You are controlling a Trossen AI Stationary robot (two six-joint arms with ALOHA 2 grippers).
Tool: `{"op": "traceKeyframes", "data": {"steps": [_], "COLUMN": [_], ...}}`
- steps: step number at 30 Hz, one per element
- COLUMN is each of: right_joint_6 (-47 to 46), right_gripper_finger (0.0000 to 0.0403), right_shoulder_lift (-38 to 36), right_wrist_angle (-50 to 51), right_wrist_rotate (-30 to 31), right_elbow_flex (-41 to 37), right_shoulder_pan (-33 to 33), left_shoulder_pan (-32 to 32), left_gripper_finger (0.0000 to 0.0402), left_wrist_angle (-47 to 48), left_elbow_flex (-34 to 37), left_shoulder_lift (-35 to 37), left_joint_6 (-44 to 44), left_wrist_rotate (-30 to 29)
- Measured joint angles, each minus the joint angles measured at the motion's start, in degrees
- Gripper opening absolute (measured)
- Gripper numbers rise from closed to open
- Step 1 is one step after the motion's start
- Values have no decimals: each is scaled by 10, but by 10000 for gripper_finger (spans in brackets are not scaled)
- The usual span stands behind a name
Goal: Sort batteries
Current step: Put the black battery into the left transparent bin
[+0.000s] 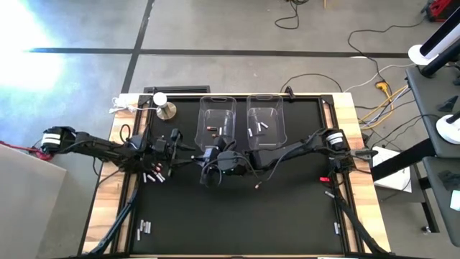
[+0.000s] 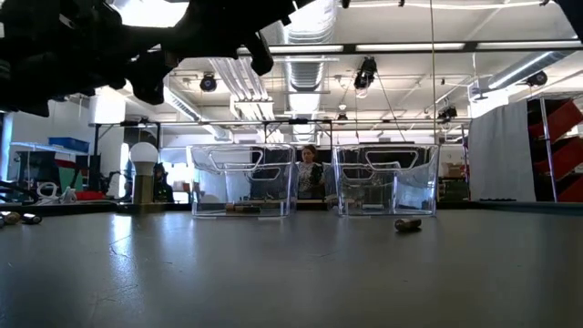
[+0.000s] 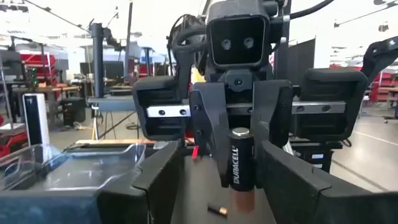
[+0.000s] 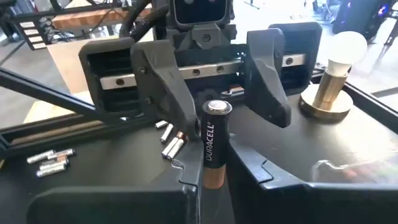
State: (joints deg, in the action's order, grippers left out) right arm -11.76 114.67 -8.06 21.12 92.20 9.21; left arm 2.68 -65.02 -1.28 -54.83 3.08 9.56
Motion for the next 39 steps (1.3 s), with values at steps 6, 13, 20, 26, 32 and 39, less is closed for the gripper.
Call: {"op": "traceKeyframes", "data": {"steps": [6,13,20,26,32,39], "right_joint_6": [-2,-2,-9,-11,-13,-15], "right_gripper_finger": [36,36,36,36,36,36], "right_shoulder_lift": [0,-1,-1,-2,-4,-3], "right_wrist_angle": [7,5,19,17,17,32], "right_wrist_rotate": [36,45,43,42,44,40], "right_elbow_flex": [0,0,0,0,1,-2], "right_shoulder_pan": [-1,-4,-5,-4,-4,0], "left_shoulder_pan": [0,0,0,0,0,-1], "left_gripper_finger": [192,161,126,129,130,130], "left_wrist_angle": [-15,-18,-20,-35,-48,-122], "left_elbow_flex": [0,-22,-31,-33,-37,-40], "left_shoulder_lift": [-14,-52,-68,-67,-68,-67], "left_joint_6": [3,9,22,54,80,122], "left_wrist_rotate": [1,23,26,28,28,15]}}
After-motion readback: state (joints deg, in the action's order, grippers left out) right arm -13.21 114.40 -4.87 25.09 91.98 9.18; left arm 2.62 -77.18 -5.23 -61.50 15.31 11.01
